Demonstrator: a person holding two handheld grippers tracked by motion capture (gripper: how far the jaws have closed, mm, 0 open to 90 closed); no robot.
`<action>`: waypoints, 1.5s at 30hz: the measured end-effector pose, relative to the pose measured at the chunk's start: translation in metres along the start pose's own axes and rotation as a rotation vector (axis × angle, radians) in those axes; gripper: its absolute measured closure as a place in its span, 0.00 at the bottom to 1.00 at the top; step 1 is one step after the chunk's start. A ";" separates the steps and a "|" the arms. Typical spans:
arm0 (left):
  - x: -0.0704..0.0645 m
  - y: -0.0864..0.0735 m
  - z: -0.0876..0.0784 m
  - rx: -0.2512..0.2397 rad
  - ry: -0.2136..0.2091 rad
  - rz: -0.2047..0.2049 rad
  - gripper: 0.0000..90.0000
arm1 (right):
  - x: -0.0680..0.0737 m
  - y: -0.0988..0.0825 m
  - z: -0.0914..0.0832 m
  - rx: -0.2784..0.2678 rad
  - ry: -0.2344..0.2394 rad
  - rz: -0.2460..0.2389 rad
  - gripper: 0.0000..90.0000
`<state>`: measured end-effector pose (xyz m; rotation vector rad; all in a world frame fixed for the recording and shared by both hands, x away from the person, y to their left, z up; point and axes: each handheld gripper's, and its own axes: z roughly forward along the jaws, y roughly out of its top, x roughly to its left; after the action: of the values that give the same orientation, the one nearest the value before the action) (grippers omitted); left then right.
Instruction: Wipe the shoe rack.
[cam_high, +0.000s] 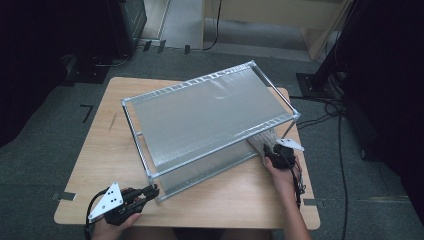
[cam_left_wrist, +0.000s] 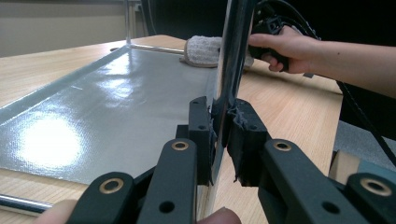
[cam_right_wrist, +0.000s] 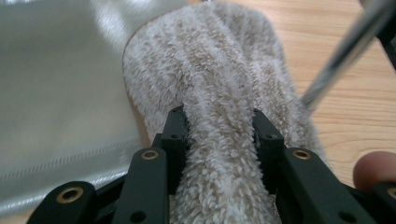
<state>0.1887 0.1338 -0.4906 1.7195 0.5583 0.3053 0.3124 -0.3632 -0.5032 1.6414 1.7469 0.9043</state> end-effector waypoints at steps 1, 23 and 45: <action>0.000 0.000 0.000 -0.001 0.000 -0.001 0.89 | 0.003 -0.001 0.000 0.004 -0.003 -0.025 0.73; -0.006 0.002 0.006 0.010 -0.031 0.007 0.89 | 0.223 -0.065 -0.061 0.023 0.452 -0.353 0.73; -0.006 0.002 0.006 0.013 -0.038 0.014 0.89 | 0.102 -0.034 -0.027 0.016 0.194 -0.192 0.73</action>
<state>0.1863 0.1257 -0.4895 1.7392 0.5221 0.2792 0.2617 -0.2649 -0.5092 1.4049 2.0070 0.9867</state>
